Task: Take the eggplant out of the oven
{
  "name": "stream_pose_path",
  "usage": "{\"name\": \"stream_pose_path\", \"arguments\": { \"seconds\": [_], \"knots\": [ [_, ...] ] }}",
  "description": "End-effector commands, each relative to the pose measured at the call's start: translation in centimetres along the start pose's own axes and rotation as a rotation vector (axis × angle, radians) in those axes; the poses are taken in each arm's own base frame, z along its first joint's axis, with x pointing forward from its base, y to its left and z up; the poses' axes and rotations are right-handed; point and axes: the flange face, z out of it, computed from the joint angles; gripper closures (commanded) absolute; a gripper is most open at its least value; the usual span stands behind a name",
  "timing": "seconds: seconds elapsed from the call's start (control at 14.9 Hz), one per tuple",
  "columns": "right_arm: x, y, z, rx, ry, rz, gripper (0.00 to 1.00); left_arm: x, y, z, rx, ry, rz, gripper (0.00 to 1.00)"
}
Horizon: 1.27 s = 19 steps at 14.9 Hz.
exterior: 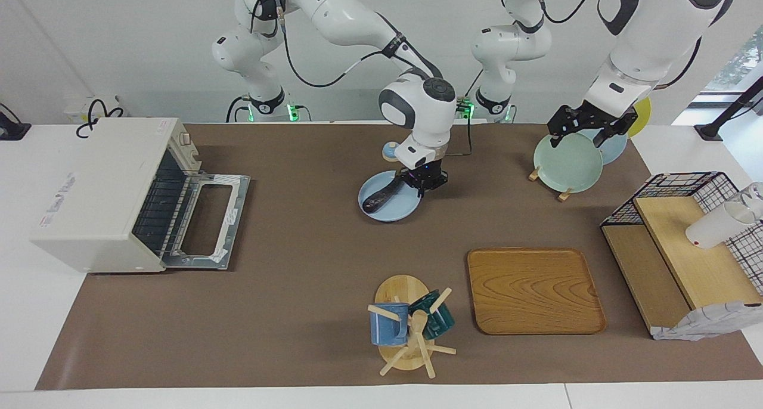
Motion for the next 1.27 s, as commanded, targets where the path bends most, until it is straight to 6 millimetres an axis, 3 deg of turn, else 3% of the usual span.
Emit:
{"name": "stream_pose_path", "arguments": {
  "seconds": [0.0, 0.13, 0.27, 0.4, 0.6, 0.67, 0.87, 1.2],
  "knots": [
    [0.2, 0.6, -1.0, 0.020, -0.003, 0.022, 0.74, -0.5, -0.2, -0.1, -0.010, 0.016, -0.012, 0.00],
    [1.3, 0.5, -3.0, -0.009, 0.001, -0.014, 0.69, -0.4, -0.3, -0.2, -0.010, 0.019, -0.015, 0.00],
    [3.7, 1.8, -5.2, -0.107, 0.029, -0.095, 0.75, -0.2, -0.6, -0.4, -0.011, 0.037, -0.020, 0.00],
    [7.8, 6.0, -7.2, -0.120, 0.023, -0.106, 0.80, -0.1, -0.6, -0.3, -0.012, 0.040, -0.020, 0.00],
    [13.2, 14.1, -8.9, -0.164, -0.039, -0.139, 1.00, 0.2, -0.3, -0.5, -0.013, 0.066, -0.013, 0.00],
    [14.1, 16.9, -8.1, -0.180, -0.070, -0.150, 1.00, 0.3, 0.1, -0.5, -0.013, 0.077, -0.007, 0.00],
    [14.3, 23.8, -5.3, -0.213, -0.140, -0.110, 1.00, 0.3, 1.3, 0.5, -0.011, 0.104, 0.014, 0.00],
    [16.5, 33.0, -1.7, -0.194, -0.155, -0.136, 1.00, 0.9, 10.3, 2.5, -0.017, 0.145, 0.181, 0.00]
  ]
}}
